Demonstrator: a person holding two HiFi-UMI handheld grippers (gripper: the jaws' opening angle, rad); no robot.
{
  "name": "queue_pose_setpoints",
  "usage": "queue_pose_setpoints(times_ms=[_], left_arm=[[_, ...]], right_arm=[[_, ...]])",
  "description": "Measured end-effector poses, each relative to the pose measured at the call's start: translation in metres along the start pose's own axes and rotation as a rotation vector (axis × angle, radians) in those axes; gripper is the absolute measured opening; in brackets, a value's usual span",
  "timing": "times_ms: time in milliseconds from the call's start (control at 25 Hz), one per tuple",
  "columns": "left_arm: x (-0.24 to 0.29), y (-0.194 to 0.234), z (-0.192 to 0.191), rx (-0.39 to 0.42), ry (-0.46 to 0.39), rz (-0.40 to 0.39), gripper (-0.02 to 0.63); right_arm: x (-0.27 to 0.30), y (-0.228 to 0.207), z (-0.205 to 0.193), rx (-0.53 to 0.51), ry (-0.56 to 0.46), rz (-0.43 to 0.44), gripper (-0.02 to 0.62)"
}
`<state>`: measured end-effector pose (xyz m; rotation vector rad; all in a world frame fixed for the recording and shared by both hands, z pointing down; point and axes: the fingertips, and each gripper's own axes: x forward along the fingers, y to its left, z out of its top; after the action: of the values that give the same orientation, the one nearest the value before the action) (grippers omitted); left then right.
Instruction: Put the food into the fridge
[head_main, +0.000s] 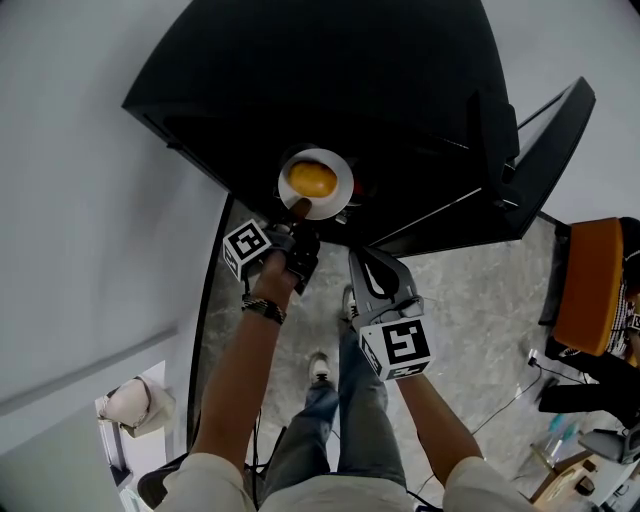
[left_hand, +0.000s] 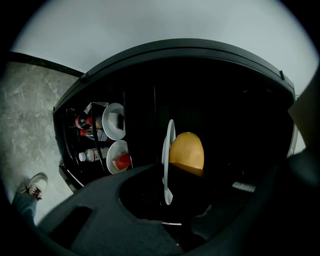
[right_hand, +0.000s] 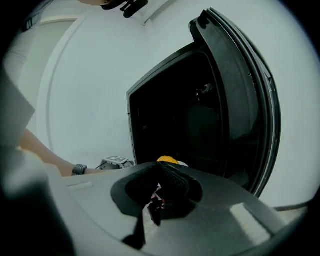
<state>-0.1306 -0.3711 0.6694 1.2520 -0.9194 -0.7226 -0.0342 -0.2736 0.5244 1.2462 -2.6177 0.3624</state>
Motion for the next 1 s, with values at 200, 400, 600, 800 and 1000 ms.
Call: queue_pose_setpoints(times_ms=[200,400,600,800,1000], left_arm=[[0.006,0.006,0.0,-0.001,0.0,0.014,0.018],[0.01,0.006,0.0,-0.01,-0.005,0.016,0.018],[0.012,0.011,0.0,-0.02,-0.009,0.02,0.021],[0.016,0.01,0.004,-0.036,-0.028,0.01,0.023],[0.021,0.01,0.007,-0.062,-0.051,0.007,0.028]], right_arm=[[0.0,-0.003,-0.001,-0.011,0.002,-0.002,0.005],[0.0,-0.001,0.003,-0.03,0.0,-0.002,0.006],[0.0,0.0,0.002,-0.021,0.004,0.001,0.005],[-0.001,-0.001,0.001,-0.016,0.007,0.007,0.006],[-0.002,-0.002,0.001,-0.006,0.006,0.013,0.005]])
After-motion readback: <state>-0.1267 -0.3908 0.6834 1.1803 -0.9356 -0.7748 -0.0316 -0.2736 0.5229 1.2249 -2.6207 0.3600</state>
